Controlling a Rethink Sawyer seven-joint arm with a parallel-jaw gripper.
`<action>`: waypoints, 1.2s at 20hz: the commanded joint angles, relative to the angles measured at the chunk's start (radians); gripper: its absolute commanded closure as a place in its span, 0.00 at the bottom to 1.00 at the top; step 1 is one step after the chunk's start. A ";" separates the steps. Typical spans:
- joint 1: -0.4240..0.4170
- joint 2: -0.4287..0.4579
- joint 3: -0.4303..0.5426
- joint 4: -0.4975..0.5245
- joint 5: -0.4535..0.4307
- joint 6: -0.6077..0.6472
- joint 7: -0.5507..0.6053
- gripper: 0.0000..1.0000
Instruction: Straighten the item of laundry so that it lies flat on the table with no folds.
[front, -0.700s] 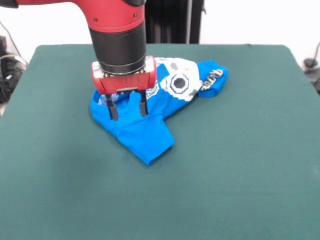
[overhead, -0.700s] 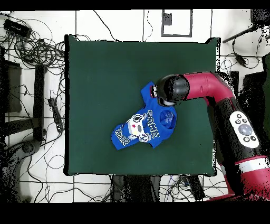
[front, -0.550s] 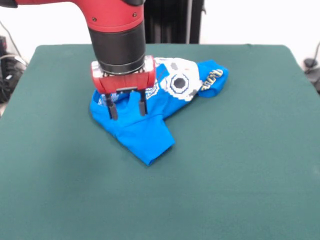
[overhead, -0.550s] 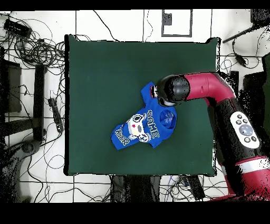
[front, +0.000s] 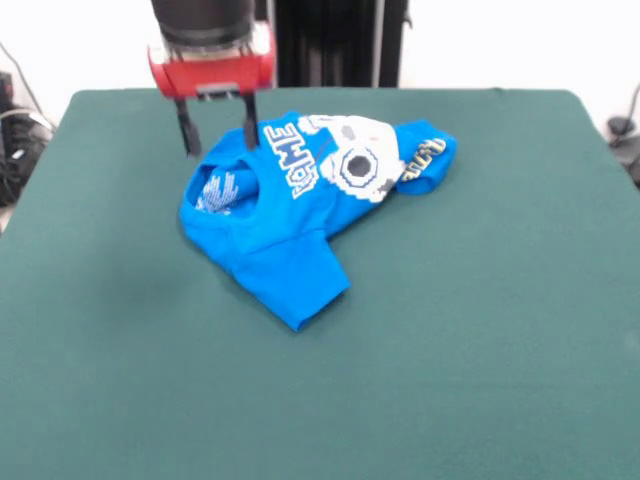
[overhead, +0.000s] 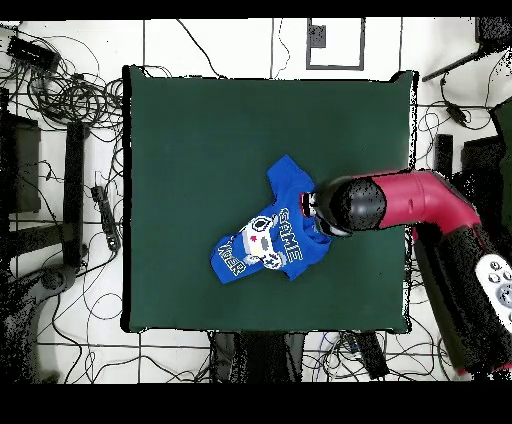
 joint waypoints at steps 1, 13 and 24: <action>-0.001 -0.117 -0.003 0.263 0.046 -0.071 -0.014 0.00; -0.007 -0.145 -0.030 0.368 0.039 -0.166 0.055 0.00; 0.005 -0.181 -0.102 0.481 0.032 -0.267 0.121 0.00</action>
